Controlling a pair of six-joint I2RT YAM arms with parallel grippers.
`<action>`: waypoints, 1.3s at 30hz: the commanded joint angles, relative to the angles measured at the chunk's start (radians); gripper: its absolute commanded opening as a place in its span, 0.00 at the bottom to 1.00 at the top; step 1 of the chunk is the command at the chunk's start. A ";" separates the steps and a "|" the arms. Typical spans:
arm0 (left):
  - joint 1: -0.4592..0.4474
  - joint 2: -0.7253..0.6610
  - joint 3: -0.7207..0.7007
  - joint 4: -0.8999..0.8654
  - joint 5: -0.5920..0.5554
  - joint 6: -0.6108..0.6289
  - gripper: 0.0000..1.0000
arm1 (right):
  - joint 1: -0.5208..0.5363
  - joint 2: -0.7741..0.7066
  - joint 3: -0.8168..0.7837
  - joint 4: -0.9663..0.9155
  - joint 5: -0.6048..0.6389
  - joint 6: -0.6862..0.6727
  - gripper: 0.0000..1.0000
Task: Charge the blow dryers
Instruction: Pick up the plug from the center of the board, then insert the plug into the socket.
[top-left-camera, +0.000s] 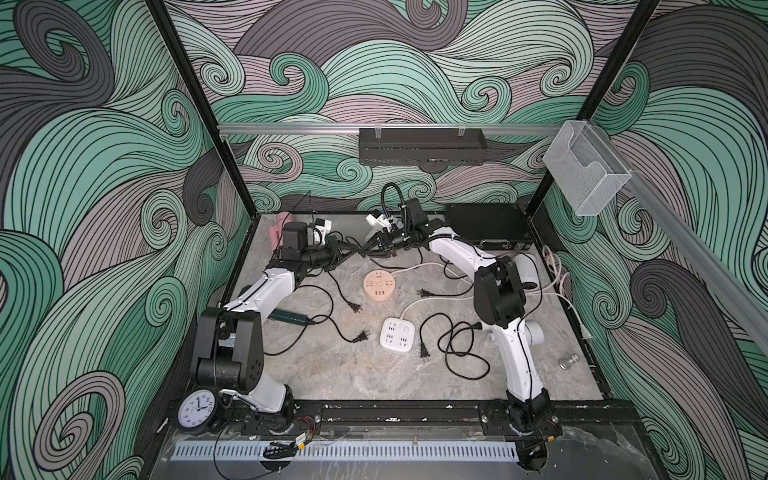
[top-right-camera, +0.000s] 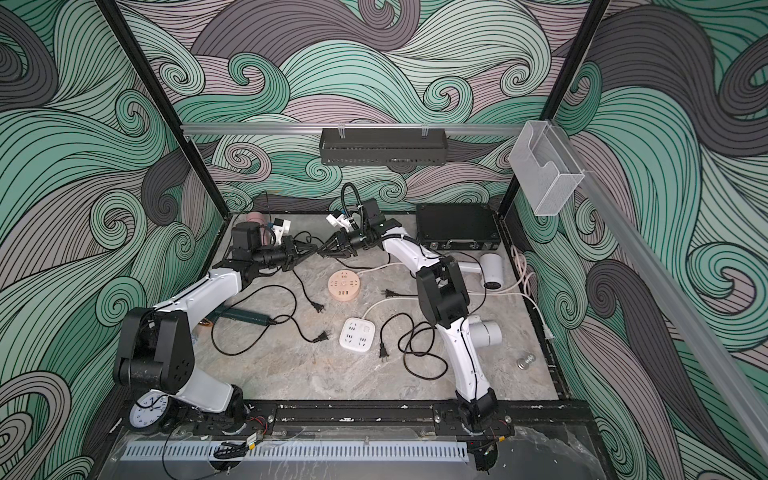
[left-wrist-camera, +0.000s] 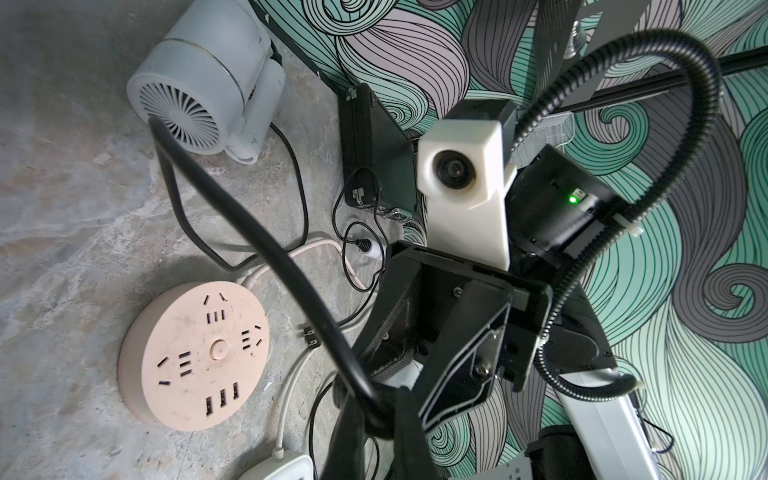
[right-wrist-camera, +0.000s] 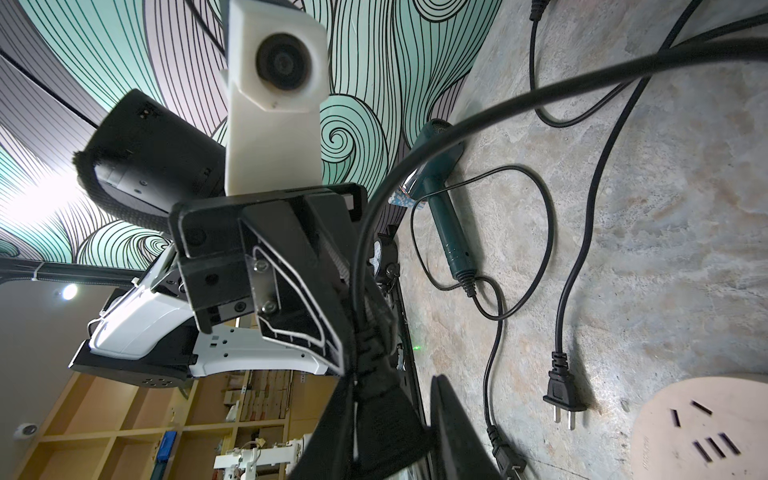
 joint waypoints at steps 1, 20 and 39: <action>-0.019 -0.018 0.000 -0.006 0.034 0.014 0.02 | 0.006 -0.051 -0.003 0.043 -0.019 0.004 0.15; -0.024 -0.015 0.096 -0.210 -0.063 0.131 0.00 | -0.093 -0.153 0.020 -0.186 0.055 -0.154 0.61; -0.340 0.197 0.419 -0.694 -0.807 0.437 0.00 | -0.207 -0.703 -0.606 -0.199 0.781 -0.325 0.61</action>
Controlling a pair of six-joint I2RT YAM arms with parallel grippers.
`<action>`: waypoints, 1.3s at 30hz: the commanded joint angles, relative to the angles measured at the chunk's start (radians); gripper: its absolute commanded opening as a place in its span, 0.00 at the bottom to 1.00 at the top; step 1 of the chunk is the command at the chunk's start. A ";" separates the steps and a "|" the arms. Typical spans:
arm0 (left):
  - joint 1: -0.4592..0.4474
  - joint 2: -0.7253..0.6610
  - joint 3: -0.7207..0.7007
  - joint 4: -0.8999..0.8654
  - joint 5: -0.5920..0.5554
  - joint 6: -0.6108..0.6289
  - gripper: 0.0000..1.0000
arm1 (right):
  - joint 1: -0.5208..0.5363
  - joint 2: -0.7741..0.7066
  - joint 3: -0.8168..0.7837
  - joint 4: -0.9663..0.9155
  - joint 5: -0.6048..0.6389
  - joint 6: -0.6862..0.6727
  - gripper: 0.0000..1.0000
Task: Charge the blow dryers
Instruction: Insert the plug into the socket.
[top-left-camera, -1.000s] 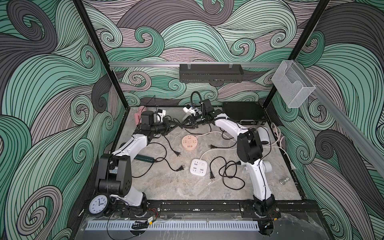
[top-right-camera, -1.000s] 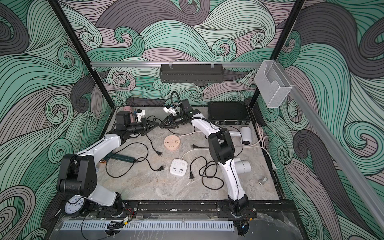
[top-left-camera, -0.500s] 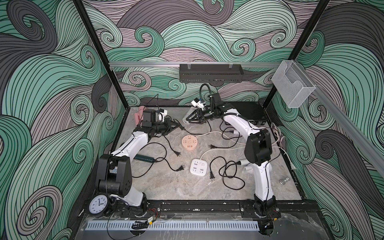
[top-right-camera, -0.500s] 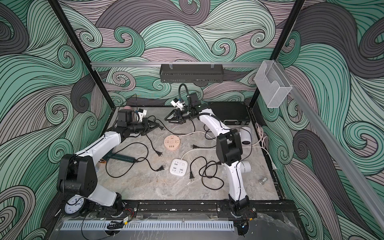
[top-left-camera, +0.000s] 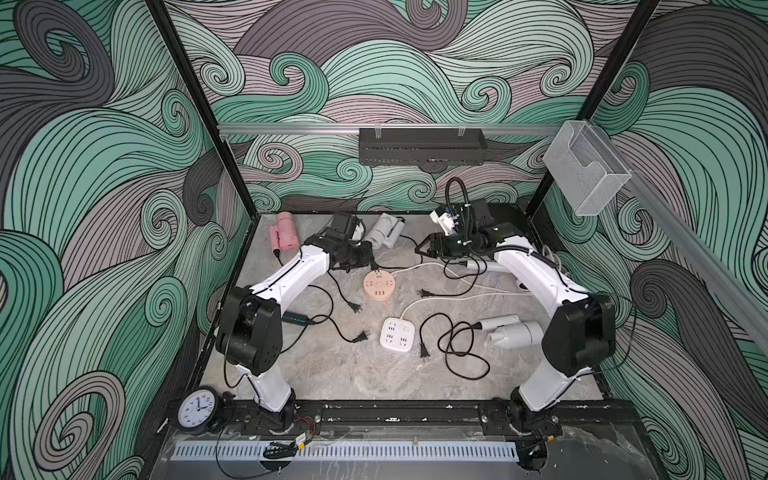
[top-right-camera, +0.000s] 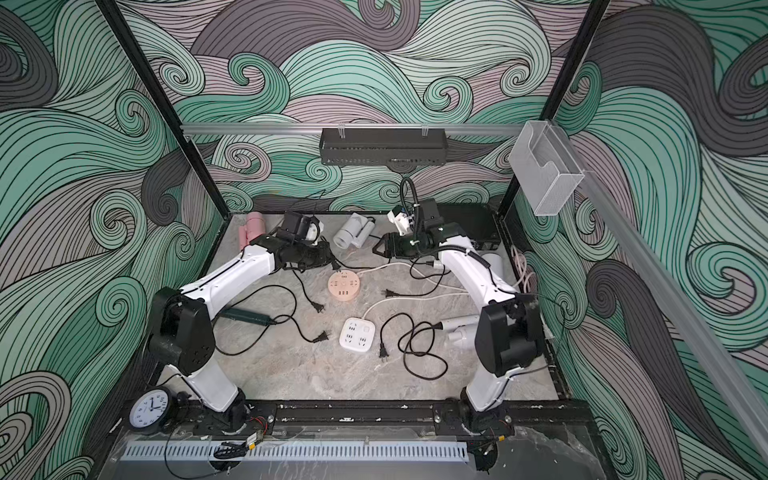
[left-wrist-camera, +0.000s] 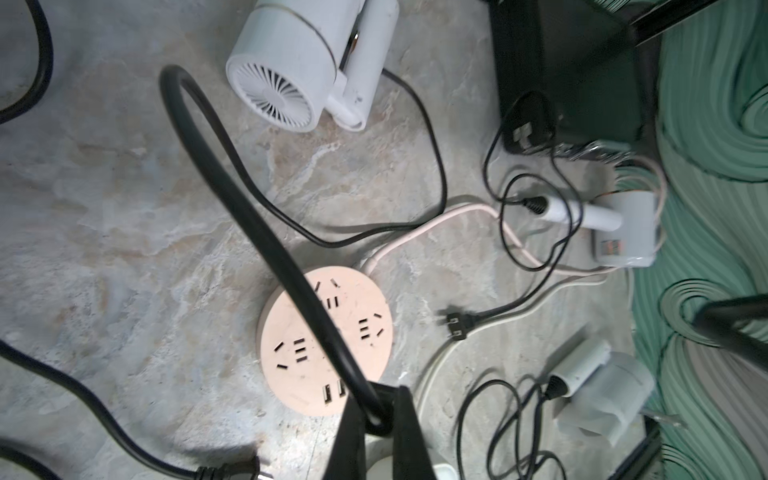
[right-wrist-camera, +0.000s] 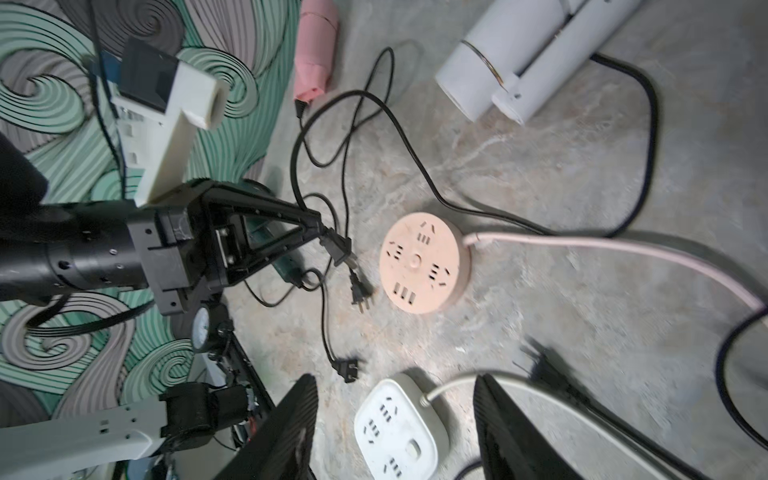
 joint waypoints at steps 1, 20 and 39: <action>-0.047 0.032 0.035 -0.058 -0.193 0.034 0.00 | -0.002 -0.085 -0.081 0.031 0.176 -0.058 0.61; -0.131 0.183 0.076 0.100 -0.393 0.066 0.00 | -0.001 -0.113 -0.205 0.064 0.268 -0.085 0.61; -0.190 0.237 0.053 0.163 -0.508 0.045 0.00 | 0.025 -0.105 -0.224 0.072 0.324 -0.097 0.61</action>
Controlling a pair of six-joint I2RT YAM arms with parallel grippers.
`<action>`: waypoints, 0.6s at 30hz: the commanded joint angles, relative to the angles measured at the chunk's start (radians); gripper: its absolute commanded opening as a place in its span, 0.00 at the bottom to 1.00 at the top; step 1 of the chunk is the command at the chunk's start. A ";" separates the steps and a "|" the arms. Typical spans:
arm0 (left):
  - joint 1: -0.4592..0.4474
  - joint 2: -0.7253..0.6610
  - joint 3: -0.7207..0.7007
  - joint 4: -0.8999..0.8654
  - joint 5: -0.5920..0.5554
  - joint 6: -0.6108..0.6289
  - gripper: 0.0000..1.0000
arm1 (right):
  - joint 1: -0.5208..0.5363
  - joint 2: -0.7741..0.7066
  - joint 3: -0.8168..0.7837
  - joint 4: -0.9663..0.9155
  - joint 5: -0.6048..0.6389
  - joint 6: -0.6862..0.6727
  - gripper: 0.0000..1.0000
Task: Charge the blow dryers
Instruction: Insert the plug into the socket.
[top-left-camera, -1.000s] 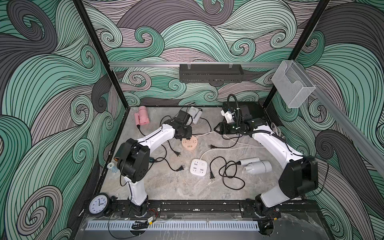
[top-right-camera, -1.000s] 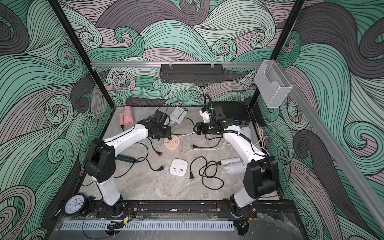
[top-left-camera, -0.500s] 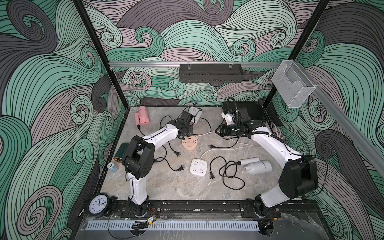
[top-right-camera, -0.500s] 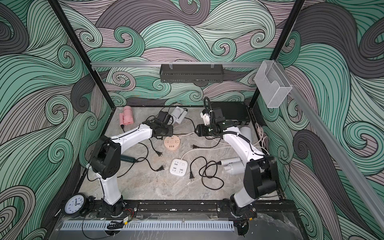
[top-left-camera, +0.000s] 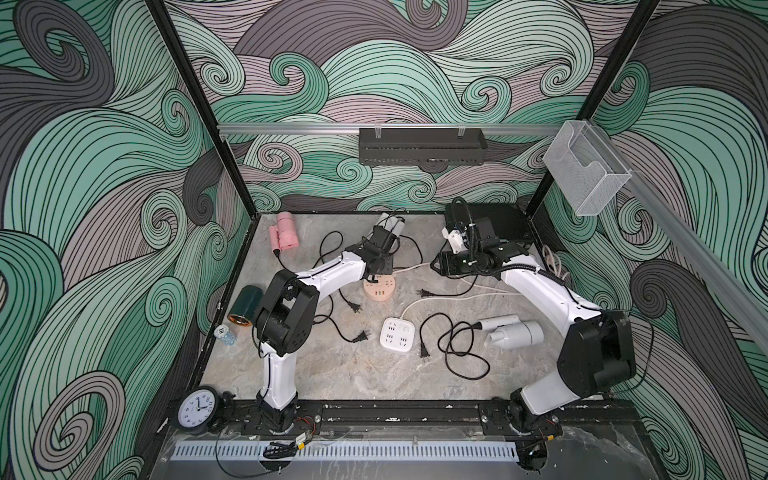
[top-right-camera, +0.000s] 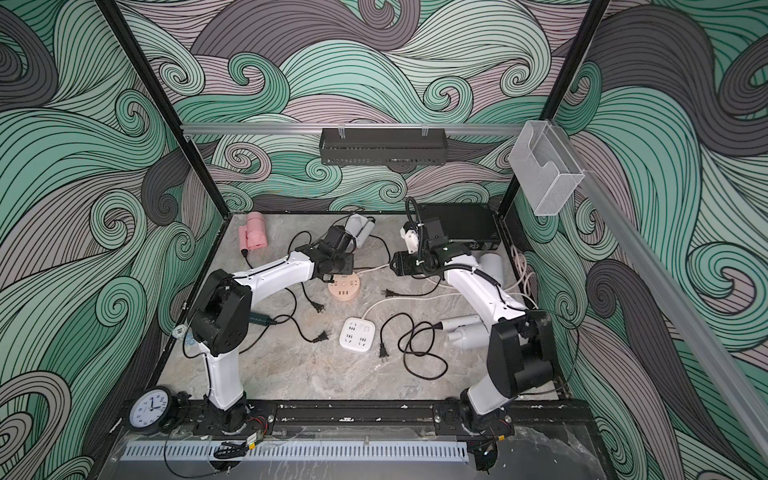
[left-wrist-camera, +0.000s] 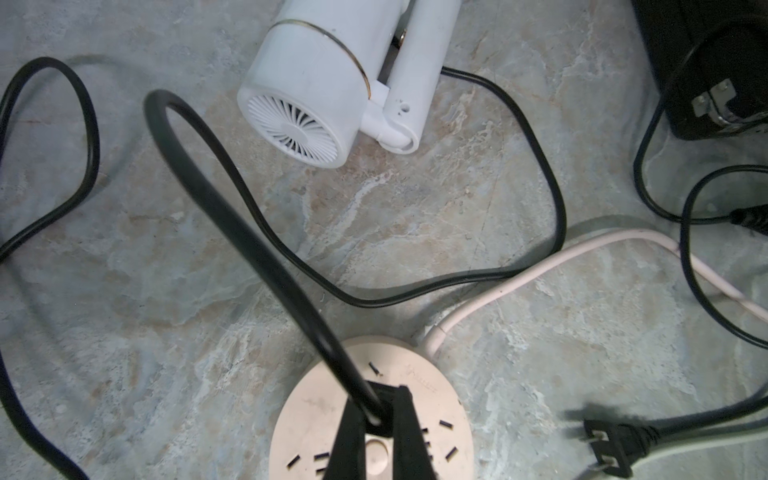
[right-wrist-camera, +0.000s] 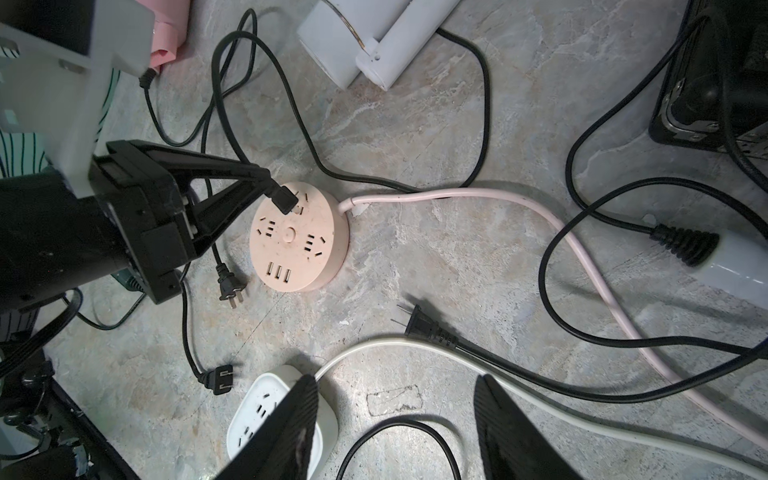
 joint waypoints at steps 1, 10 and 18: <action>-0.008 0.019 -0.003 0.021 -0.054 -0.003 0.00 | 0.012 0.011 -0.005 0.002 0.027 -0.019 0.61; -0.014 0.011 -0.033 0.023 -0.088 -0.009 0.00 | 0.031 0.030 0.003 -0.003 0.048 -0.028 0.61; -0.025 -0.005 -0.059 0.025 -0.076 -0.025 0.00 | 0.039 0.035 0.008 -0.010 0.062 -0.033 0.61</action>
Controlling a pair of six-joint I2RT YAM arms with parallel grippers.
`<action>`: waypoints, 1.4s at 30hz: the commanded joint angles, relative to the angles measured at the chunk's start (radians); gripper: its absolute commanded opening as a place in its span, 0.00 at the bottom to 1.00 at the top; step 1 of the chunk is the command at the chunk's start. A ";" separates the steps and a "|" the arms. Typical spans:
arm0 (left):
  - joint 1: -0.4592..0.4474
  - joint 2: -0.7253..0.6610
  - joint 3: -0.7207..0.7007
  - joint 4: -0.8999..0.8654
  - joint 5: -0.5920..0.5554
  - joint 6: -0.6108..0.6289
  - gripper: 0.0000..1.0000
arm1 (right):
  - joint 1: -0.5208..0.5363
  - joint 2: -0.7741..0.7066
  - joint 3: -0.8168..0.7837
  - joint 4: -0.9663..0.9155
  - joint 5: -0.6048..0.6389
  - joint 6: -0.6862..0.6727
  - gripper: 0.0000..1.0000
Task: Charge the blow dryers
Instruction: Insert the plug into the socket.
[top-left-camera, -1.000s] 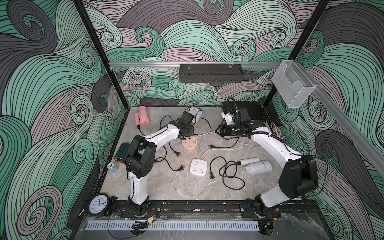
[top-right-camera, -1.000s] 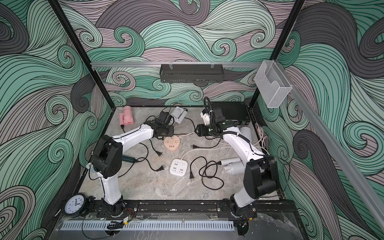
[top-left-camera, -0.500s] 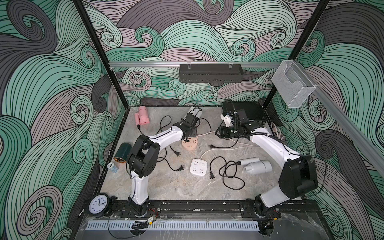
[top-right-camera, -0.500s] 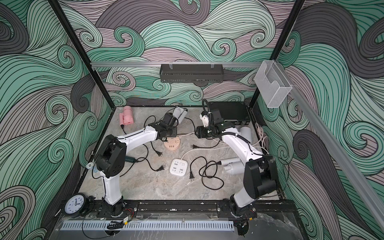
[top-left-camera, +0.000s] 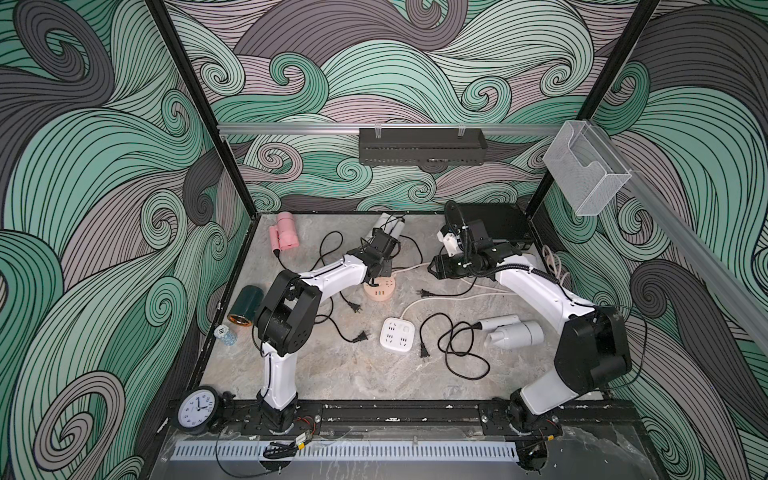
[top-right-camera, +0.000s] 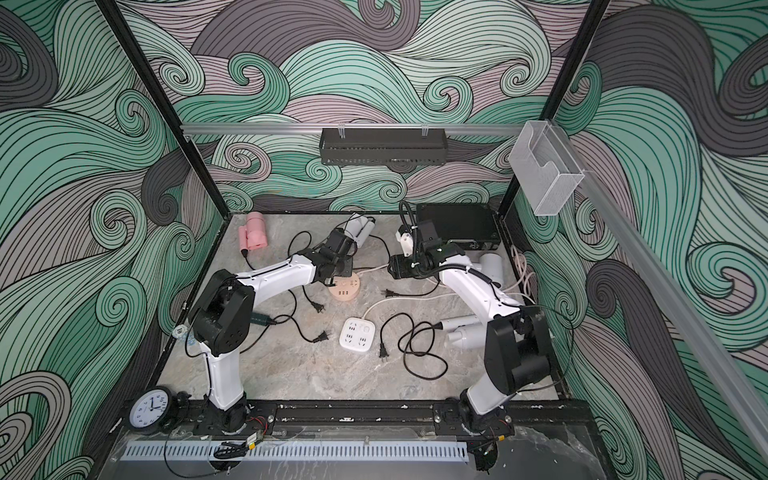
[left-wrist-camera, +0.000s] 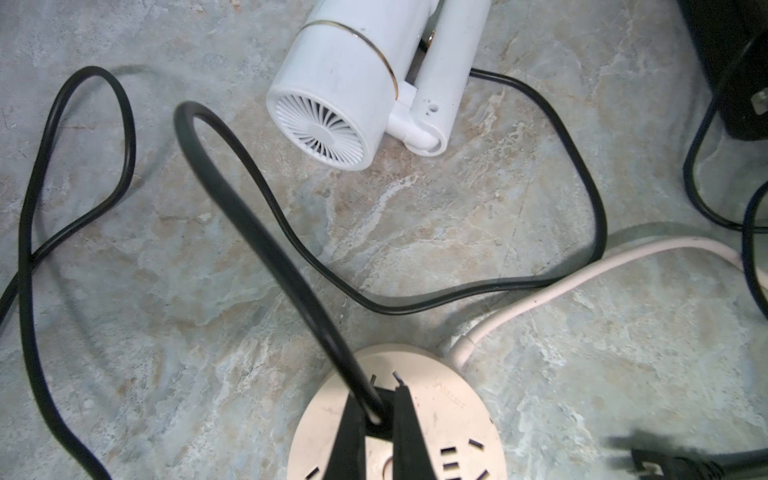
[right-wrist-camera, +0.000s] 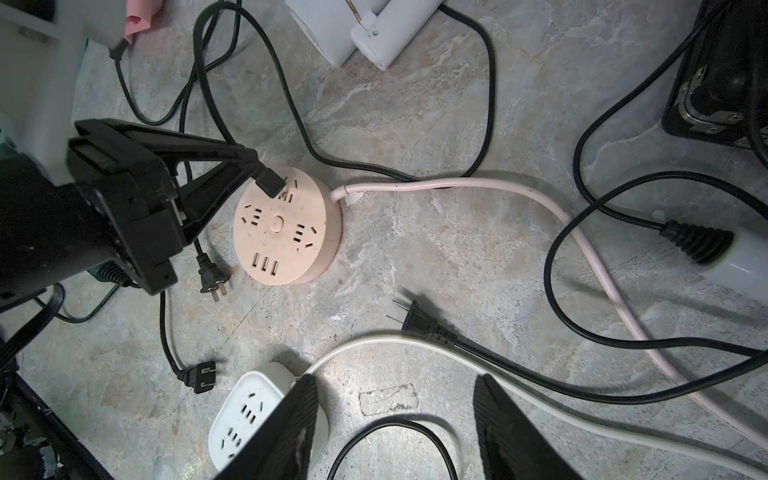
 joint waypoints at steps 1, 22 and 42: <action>-0.014 -0.008 -0.018 -0.014 -0.001 -0.018 0.00 | 0.007 0.013 0.010 -0.007 0.021 -0.021 0.61; -0.046 -0.024 -0.107 0.000 -0.014 -0.039 0.00 | 0.031 0.028 0.020 -0.027 0.057 -0.037 0.61; -0.064 -0.046 -0.178 -0.009 -0.034 -0.044 0.00 | 0.042 0.034 0.039 -0.050 0.063 -0.043 0.62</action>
